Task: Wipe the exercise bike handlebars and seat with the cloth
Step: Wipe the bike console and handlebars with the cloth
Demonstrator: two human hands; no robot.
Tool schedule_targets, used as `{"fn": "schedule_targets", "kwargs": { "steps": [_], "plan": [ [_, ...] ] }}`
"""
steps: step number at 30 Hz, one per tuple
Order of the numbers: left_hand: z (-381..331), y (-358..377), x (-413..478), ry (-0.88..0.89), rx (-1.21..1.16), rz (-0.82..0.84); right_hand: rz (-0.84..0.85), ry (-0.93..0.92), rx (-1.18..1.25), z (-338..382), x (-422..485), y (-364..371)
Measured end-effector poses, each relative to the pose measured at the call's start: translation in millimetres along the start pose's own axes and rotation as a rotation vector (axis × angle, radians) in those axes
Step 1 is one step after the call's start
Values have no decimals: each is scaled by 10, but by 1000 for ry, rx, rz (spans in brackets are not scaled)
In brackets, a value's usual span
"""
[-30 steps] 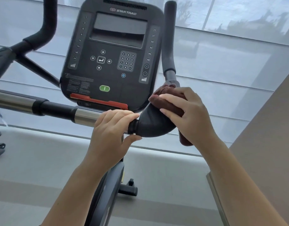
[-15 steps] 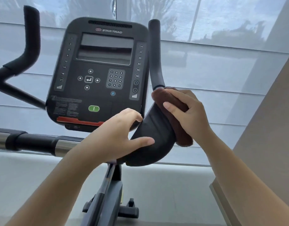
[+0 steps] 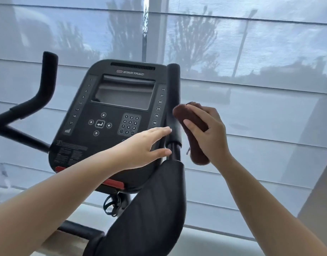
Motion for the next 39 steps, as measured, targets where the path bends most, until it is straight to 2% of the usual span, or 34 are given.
{"fn": "schedule_targets", "kwargs": {
  "steps": [4, 8, 12, 19, 22, 27, 31, 39],
  "plan": [
    [57, -7, 217, 1, 46, -48, -93, -83, -3, -214, 405, 87],
    [145, -15, 376, -41, 53, -40, -199, -89, 76, -376, 910, 210],
    [191, 0, 459, -56, 31, 29, -115, -27, 180, -482, 954, 297],
    [221, 29, 474, 11, -89, -18, 38, -28, 242, -402, -55, 408],
    [254, 54, 477, -13, -124, -11, 80, -114, 187, -374, 97, 318],
    [300, 73, 473, -18, -130, 16, -224, -180, 115, -417, 873, 158],
    [275, 53, 472, -13, -109, 19, -128, -37, 215, -469, 1053, 401],
    [302, 64, 492, 29, -142, -33, 100, 72, 278, -487, -59, 334]
  ]
}}
Point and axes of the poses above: each hand's wrist, its own x-axis towards the middle knuckle, its own y-axis out of the palm, z = x × y, the point moved 5 cm from there along x, towards the middle knuckle, and after that the axes turned 8 degrees about -y, right-handed, at the moved point
